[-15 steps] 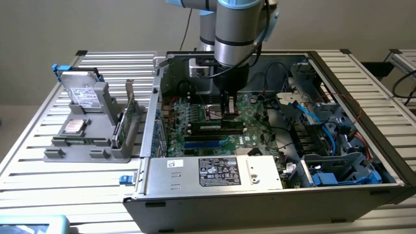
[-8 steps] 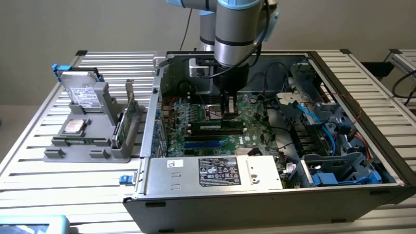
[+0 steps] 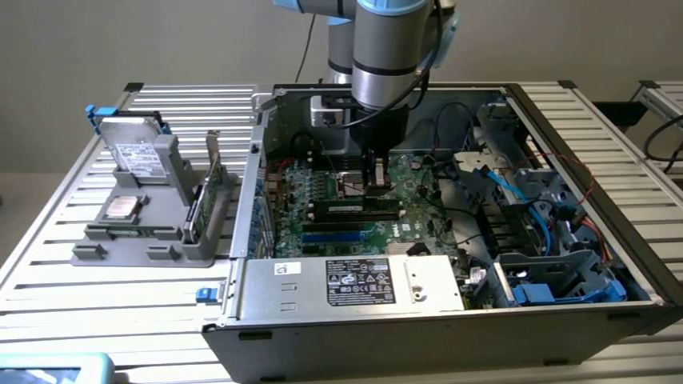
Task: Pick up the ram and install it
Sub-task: 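Insert the ram into the slot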
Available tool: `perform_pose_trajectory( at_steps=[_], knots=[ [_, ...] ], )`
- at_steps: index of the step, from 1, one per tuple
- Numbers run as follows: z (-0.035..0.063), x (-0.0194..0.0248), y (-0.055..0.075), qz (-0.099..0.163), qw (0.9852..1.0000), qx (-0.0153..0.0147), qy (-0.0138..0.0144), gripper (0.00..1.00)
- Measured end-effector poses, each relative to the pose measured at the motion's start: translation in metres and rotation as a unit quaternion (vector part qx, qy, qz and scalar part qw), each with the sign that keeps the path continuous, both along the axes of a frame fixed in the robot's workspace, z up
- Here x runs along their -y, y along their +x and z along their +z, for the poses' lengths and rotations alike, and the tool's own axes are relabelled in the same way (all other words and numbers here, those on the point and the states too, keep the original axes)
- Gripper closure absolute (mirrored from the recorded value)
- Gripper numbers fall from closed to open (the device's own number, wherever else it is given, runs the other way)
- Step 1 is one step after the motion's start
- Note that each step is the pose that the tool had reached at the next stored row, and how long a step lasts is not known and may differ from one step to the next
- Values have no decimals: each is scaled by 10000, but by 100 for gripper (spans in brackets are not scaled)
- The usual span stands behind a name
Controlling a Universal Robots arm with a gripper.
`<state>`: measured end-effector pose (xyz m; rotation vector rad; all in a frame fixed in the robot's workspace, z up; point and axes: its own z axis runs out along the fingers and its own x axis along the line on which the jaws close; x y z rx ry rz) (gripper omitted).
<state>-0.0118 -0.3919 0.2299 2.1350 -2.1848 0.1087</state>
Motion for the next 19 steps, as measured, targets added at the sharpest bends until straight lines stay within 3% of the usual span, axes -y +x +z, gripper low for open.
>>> perform_pose_trajectory(
  at_steps=[14,19],
  knots=[
    [9,-2,0,0,10000,0,-9,87],
    [13,-1,0,3,10000,6,-31,87]
  ],
)
